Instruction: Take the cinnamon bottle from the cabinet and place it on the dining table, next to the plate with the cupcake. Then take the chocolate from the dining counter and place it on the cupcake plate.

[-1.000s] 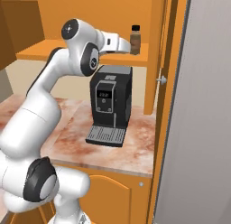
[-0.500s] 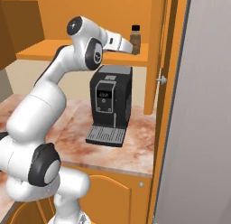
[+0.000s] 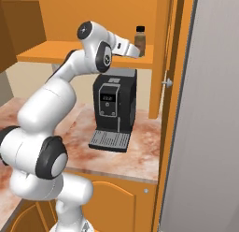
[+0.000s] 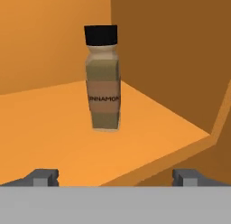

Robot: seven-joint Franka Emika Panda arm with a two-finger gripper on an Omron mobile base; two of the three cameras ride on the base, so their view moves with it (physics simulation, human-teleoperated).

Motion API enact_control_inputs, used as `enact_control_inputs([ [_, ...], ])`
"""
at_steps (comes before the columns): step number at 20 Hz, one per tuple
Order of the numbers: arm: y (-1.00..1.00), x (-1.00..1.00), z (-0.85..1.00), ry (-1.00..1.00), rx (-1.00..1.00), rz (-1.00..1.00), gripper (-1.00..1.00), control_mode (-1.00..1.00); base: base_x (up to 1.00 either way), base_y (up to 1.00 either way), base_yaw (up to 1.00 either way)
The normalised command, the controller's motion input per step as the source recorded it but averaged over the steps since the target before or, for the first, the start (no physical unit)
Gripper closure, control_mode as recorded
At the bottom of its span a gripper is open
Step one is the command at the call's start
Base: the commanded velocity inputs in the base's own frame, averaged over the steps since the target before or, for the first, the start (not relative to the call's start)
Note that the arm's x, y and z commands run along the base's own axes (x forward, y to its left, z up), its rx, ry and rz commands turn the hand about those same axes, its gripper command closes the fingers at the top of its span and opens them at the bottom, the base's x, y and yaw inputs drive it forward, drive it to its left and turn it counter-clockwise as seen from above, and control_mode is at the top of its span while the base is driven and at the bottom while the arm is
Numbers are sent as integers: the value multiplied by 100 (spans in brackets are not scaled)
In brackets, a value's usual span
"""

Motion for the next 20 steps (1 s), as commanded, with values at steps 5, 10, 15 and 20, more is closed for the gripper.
enact_control_inputs([
  [5, -11, 25, 2, 0, 1, 0, -100, -100, 0, 0, 0],
  [10, -20, 16, 0, 0, -4, 0, -100, -100, 0, 0, 0],
  [15, -15, 34, 0, 1, 0, 0, -100, -100, 0, 0, 0],
  [20, -7, 30, 0, 1, 0, 0, -100, -100, 0, 0, 0],
])
